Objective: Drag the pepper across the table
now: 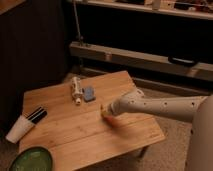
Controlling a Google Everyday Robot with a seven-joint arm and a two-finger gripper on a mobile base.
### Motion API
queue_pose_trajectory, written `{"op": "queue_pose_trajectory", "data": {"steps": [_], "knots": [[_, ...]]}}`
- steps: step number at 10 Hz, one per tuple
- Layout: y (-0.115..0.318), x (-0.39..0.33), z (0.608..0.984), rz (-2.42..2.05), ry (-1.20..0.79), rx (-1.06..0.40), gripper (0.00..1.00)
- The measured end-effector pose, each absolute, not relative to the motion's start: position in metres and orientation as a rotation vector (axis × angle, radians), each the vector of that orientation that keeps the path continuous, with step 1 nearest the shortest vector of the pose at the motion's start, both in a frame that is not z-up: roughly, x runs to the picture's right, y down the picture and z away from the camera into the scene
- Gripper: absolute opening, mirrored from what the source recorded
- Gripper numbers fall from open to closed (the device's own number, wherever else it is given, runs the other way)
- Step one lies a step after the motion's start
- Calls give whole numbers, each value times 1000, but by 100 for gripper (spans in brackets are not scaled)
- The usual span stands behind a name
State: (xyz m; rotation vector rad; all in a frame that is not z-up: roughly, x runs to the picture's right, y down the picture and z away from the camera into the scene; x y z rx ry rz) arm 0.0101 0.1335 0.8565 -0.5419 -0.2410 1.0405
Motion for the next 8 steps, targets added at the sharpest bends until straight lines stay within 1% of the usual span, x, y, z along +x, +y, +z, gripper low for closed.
{"op": "queue_pose_trajectory", "data": {"steps": [8], "knots": [[158, 20, 844, 1046, -240, -564, 22]]}}
